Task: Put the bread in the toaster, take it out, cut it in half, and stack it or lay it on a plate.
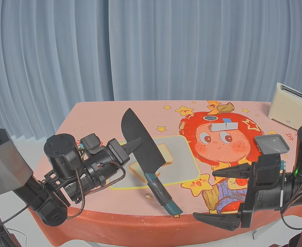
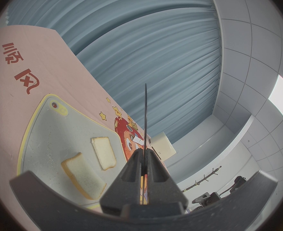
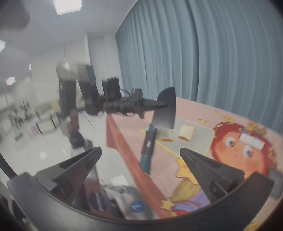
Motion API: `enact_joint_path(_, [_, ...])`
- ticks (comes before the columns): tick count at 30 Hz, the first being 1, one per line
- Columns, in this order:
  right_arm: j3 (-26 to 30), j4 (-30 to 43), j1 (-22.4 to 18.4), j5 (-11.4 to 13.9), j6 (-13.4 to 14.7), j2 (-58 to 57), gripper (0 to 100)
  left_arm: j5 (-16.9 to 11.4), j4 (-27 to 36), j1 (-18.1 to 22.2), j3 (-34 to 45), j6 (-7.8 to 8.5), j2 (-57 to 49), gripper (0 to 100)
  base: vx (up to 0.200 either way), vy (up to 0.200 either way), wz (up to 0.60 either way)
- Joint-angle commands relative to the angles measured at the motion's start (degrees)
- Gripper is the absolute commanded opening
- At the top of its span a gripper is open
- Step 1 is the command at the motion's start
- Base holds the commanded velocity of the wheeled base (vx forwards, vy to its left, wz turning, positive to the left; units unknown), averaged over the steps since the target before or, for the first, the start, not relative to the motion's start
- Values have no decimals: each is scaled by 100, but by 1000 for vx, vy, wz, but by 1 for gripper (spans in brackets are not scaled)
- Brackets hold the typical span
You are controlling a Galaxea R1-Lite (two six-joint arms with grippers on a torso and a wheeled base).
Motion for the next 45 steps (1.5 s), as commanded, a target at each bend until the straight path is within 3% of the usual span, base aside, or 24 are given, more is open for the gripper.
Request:
enact_joint_path(1, [-580,1064,529,-1196,-1204,-52,100,30,-3,23,-83,12,8,0,0,0,0])
enact_joint_path(2, [-545,1064,678,-1864,-1564,18,100,47,-3,23,-74,12,17,0,0,0,0])
enact_joint_path(3, [-527,1064,731,-2048,-1669,53,100,47,-3,23,-74,12,17,0,0,0,0])
enact_joint_path(4, [-431,1064,906,-2602,-1995,97,100,56,-3,23,-74,12,17,0,0,0,0])
enact_joint_path(6, [-308,967,1144,-3340,-2346,141,100,56,-3,23,-83,12,26,0,0,0,0])
enact_joint_path(7, [-264,888,1232,-3648,-2460,168,100,65,-3,32,-92,3,34,0,0,0,0])
enact_joint_path(8, [-264,888,1232,-3648,-2460,168,100,65,-3,32,-92,3,34,0,0,0,0])
enact_joint_path(9, [-150,572,1557,-4421,-2662,326,100,65,6,23,-118,-6,26,0,0,0,0])
enact_joint_path(10, [-88,405,1715,-4711,-2689,387,100,82,6,23,-118,-6,26,0,0,0,0])
enact_joint_path(11, [26,88,1944,-5203,-2724,510,100,135,6,14,-118,-24,17,0,0,0,0])
enact_joint_path(12, [26,88,1944,-5203,-2724,510,100,135,6,14,-118,-24,17,0,0,0,0])
enact_joint_path(13, [272,-553,2251,-5968,-2742,818,100,241,-3,5,-127,-32,8,0,0,0,0])
enact_joint_path(14, [448,-922,2392,-6346,-2742,1011,100,302,-3,-3,-144,-32,8,0,0,0,0])
enact_joint_path(17, [975,-1924,2655,-7005,-2803,1512,100,434,6,-21,-206,-41,-1,0,0,0,0])
enact_joint_path(20, [1195,-2627,2752,-7295,-3190,1838,100,469,32,5,-294,-50,-9,0,0,0,0])
enact_joint_path(22, [1380,-2961,2814,-7647,-3849,1820,100,513,50,32,-382,-59,-1,0,0,0,0])
enact_joint_path(25, [1617,-3331,2875,-8192,-4579,1741,100,733,76,14,-513,-59,8,0,0,0,0])
enact_joint_path(28, [1784,-3770,2963,-8508,-4763,1855,100,909,94,5,-619,-59,17,0,0,0,0])
enact_joint_path(35, [1749,-4992,3271,-8666,-4860,2760,100,1260,410,-3,-909,-59,-18,0,0,0,0])
enact_joint_path(39, [1775,-5695,3192,-8578,-5308,3147,100,1401,709,5,-1058,-68,-53,0,0,0,0])
enact_joint_path(44, [1766,-6090,3113,-8394,-5422,3332,100,1436,797,-21,-1120,-252,-124,0,0,0,0])
enact_joint_path(45, [1740,-6196,3104,-8385,-5422,3376,100,1436,946,-30,-1164,-358,-238,0,0,0,0])
